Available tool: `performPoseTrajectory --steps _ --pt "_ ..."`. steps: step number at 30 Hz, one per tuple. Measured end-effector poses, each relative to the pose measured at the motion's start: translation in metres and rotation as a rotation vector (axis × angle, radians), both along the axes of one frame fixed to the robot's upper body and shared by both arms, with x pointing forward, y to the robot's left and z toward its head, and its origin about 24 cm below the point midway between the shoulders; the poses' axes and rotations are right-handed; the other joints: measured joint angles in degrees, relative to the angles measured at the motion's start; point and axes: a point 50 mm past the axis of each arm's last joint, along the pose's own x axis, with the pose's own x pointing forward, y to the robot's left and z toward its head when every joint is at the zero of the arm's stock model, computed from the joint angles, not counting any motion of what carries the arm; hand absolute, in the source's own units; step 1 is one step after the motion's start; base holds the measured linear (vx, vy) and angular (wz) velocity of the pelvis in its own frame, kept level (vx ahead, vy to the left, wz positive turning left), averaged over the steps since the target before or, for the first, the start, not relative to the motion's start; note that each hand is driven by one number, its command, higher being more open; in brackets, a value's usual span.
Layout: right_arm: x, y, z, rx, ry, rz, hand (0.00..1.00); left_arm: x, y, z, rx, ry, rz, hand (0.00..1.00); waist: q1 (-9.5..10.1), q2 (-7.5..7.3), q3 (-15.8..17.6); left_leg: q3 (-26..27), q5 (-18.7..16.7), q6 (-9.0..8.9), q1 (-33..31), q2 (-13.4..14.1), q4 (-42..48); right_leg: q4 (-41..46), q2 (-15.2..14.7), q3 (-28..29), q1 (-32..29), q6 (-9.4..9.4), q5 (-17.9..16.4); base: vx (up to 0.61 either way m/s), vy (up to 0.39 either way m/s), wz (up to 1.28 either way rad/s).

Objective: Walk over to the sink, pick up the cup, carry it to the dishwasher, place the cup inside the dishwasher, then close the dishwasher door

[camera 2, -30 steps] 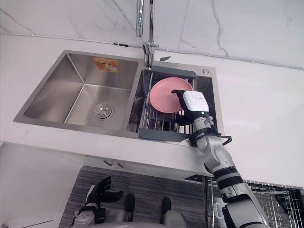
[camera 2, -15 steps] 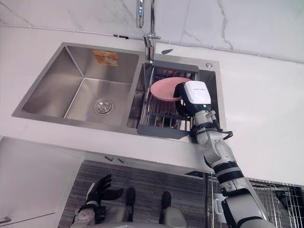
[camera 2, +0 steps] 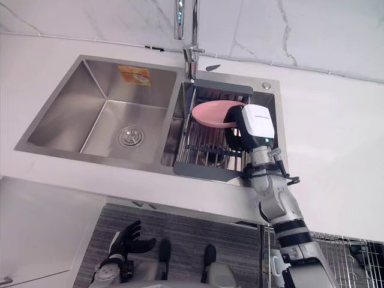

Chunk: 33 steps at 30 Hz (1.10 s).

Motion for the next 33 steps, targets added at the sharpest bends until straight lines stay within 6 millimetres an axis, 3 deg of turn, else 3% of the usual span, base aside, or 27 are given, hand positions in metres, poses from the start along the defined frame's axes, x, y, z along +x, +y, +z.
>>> performPoseTrajectory --steps 7,20,29,33 --pt "-0.021 0.012 0.009 0.034 -0.070 0.081 0.30 -0.002 0.002 -0.001 0.006 0.013 0.004 0.90 -0.70 -0.46 -0.4 1.1 -0.4 -0.33 1.2 0.0 0.1 0.0 0.0 1.3 0.7 0.10 -0.1 -0.02 -0.010 -0.09" --pt "-0.067 -0.002 0.020 0.221 -0.204 -0.017 0.30 -0.013 0.007 -0.007 0.020 0.066 0.021 0.90 -1.62 -1.59 -3.7 1.6 -1.0 0.10 2.3 0.1 -0.1 -0.6 0.2 2.0 1.4 0.06 -0.1 -0.03 -0.007 -0.02" --pt "-0.094 -0.006 0.003 0.357 -0.168 -0.109 0.30 -0.021 0.007 -0.012 0.029 0.111 0.011 0.90 -2.89 -1.64 -5.9 3.0 -1.7 -0.34 2.8 0.4 -0.1 -1.1 0.5 2.9 1.7 -0.04 -0.1 -0.02 -0.015 -0.07" --pt "-0.105 -0.017 0.001 0.383 -0.192 -0.193 0.30 -0.020 0.006 -0.012 0.028 0.112 0.000 0.90 -3.10 -1.63 -5.9 2.3 -2.6 -0.10 0.6 0.3 3.0 -0.8 0.3 2.4 1.3 -0.05 -0.1 -0.01 -0.011 0.10"
